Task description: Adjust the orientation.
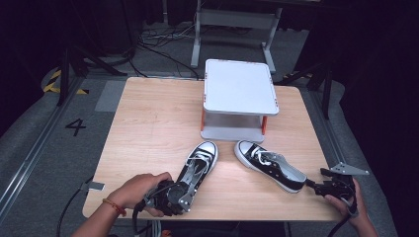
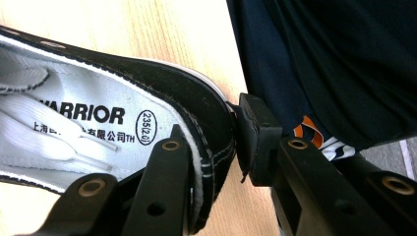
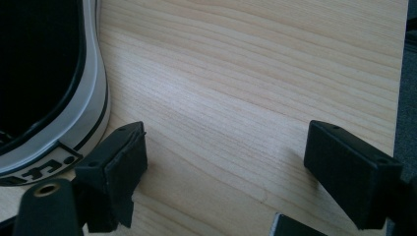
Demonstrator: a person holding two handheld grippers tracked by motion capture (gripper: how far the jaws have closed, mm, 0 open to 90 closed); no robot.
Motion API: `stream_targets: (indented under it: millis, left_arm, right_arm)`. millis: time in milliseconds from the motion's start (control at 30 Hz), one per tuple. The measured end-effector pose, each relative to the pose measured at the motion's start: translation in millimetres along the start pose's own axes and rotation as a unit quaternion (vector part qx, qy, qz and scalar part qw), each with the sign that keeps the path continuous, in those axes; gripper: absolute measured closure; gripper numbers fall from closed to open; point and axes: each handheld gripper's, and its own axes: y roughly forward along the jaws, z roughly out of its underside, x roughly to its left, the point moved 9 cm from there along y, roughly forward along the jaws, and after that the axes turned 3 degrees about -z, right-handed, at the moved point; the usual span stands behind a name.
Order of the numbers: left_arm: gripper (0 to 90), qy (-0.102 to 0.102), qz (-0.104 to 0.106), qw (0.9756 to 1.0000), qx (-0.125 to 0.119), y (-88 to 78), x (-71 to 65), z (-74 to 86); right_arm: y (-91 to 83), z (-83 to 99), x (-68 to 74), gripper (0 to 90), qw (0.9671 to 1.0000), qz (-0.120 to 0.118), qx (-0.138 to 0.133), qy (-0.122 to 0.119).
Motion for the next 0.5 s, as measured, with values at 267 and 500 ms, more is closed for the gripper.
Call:
stream_targets:
  millis: [267,500]
  left_arm:
    - [74.3,-0.003,-0.016,0.9998,0.008,-2.2,-5.3,5.2]
    - [73.4,-0.007,-0.026,0.9996,0.004,-7.1,-5.7,8.6]
  right_arm:
    - [0.0,0.0,-0.1,16.6,1.0,-0.001,0.0,0.0]
    - [0.2,-0.2,-0.4,16.6,1.0,-0.002,0.0,-0.002]
